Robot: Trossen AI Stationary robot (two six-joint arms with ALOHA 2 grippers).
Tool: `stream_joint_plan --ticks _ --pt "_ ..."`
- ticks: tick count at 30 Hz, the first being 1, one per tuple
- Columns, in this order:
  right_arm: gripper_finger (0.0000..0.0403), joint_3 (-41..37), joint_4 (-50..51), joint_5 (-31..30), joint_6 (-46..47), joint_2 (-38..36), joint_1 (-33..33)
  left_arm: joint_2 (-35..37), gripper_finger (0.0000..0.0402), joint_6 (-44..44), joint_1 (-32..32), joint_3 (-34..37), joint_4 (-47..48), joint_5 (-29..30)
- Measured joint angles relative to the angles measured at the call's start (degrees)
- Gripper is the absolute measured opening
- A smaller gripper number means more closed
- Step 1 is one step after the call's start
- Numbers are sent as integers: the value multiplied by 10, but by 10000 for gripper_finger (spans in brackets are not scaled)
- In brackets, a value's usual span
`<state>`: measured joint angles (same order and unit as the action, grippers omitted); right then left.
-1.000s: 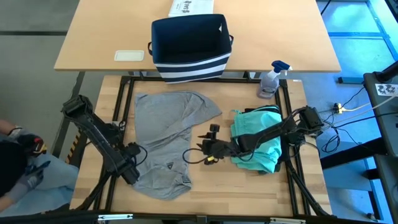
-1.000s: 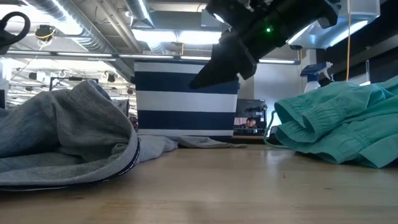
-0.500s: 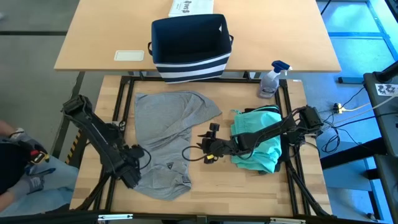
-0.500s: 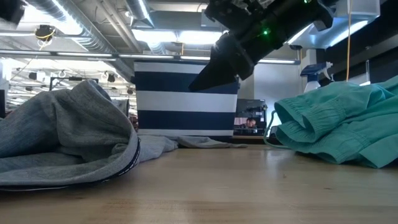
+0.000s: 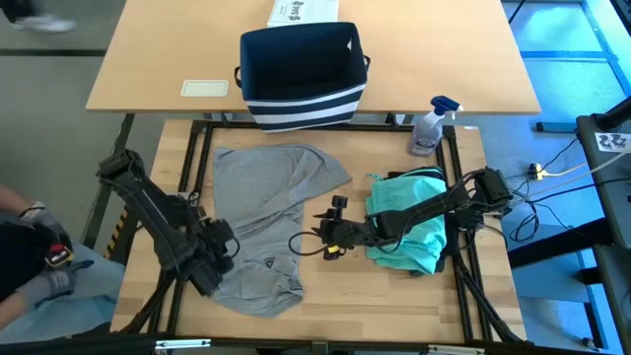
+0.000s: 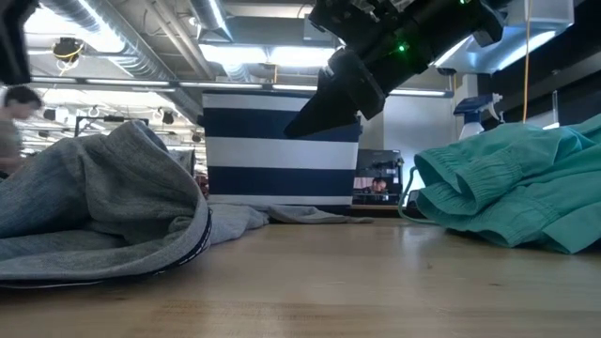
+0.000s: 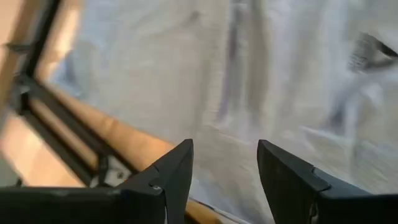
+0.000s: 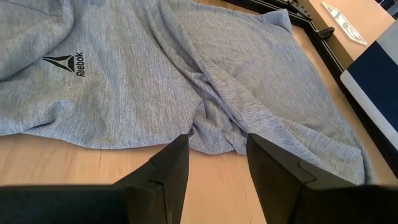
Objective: Fold Laundry from Bin
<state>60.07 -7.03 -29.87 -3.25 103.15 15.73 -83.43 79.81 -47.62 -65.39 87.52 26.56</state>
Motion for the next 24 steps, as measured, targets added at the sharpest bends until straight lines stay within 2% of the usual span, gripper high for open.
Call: stream_joint_plan --ticks 3,9,15,18,24 --pt "160 0 -2 1 0 0 0 19 164 7 19 1 26 25" --pt "160 0 -2 3 0 0 0 73 145 -36 48 1 25 55" --pt "160 0 -2 21 9 0 0 138 128 -36 73 1 15 99" --pt "160 0 -1 21 8 0 0 139 121 -59 76 2 -31 102" --pt "160 0 -1 19 4 0 0 100 117 -147 73 32 -186 116"
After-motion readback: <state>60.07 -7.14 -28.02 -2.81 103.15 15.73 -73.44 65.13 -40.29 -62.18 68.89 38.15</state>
